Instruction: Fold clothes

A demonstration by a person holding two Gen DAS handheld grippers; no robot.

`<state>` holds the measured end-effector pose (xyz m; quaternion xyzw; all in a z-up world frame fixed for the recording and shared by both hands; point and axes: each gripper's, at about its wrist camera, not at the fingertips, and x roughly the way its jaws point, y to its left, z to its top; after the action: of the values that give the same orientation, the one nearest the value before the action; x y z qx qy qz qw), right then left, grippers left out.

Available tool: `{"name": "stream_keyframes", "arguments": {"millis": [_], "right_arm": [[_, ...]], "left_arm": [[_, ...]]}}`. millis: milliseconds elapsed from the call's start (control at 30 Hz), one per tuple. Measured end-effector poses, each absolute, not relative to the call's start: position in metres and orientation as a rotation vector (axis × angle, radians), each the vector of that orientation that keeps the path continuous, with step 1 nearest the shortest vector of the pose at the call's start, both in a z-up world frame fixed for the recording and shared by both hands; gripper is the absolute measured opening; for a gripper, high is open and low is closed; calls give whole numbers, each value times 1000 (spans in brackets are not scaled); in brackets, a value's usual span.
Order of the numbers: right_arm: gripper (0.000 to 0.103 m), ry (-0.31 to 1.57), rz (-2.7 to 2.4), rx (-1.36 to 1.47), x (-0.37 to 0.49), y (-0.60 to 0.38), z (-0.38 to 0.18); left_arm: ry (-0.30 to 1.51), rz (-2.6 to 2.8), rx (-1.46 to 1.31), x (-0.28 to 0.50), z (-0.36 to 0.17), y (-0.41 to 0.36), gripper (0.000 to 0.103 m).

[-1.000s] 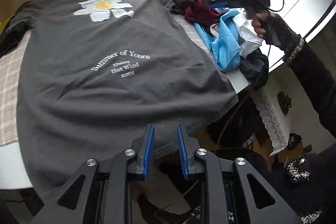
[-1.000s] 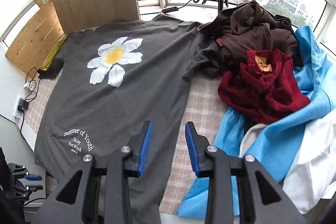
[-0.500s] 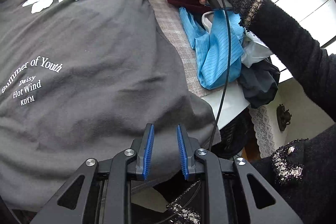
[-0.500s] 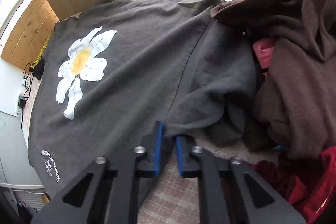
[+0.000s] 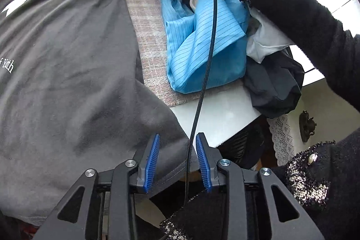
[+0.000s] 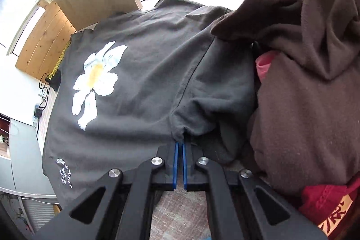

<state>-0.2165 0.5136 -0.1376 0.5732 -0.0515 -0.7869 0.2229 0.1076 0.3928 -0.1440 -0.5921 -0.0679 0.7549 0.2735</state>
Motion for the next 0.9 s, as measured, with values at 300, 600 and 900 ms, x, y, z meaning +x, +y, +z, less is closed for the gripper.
{"name": "stream_keyframes", "arguments": {"millis": [300,600,900], "right_arm": [[3,-92,-2158,1563,-217,516,-135],[3,-55,-2207,1514,-214,519,-129],[7,58,-2128,1695,-208,526,-130]], "left_arm": [[-67,2115,-1601,100,-156,409,3],[24,1992,-1531,119,-138,403,3],[6,1865,-1635,118,-151,414,12]]}}
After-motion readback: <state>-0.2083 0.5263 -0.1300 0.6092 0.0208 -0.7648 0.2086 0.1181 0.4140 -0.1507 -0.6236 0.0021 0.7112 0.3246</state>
